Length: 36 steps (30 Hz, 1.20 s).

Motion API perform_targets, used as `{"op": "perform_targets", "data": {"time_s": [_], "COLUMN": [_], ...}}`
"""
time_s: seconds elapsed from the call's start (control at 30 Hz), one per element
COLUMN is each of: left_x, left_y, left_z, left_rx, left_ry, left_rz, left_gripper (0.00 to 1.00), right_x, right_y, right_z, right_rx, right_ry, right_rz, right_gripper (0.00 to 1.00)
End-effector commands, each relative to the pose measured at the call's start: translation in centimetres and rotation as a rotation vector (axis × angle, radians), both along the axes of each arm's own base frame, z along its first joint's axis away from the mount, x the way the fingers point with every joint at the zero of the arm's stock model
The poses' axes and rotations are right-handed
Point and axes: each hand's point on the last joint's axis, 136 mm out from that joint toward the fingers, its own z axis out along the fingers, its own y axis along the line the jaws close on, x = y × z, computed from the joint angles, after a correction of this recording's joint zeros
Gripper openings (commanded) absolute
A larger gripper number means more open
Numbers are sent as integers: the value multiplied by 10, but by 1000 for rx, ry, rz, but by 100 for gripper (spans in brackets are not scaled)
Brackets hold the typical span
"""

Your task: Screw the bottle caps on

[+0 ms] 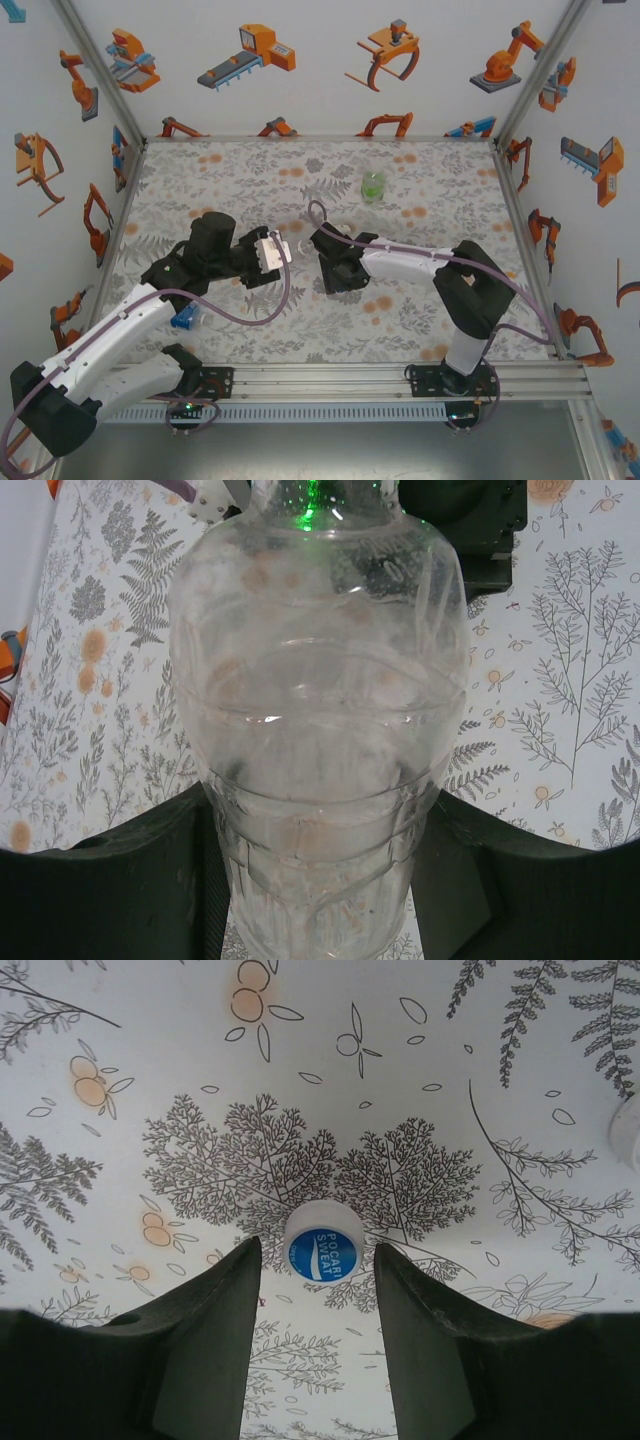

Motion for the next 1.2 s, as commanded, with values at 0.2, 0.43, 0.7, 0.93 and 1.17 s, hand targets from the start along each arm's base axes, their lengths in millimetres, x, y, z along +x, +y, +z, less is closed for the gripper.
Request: {"op": "perform_targets", "data": {"time_s": [0.2,0.43,0.7,0.93,1.17], "left_x": [-3,-3,-3,-3,-3], "left_y": [-2,-3,-3,-3,-3], "left_z": [1,-1,-1,-2,-2], "left_rx": [-9,-6,-4,-1,-1], "left_ry": [-3,0,1,4,5], "left_rz": [-14,-13,-14,-13,-14], "left_gripper": [2,2,2,2,2], "right_x": [5,4,3,4,5], "right_y": [4,7,7,8,6], "right_z": [1,-1,-4,-2,5], "right_rx": [1,4,0,5,12], "right_ry": [-31,-21,-5,-13,-35], "right_rz": [3,11,17,19,14], "right_gripper": [42,37,38,39,30]}}
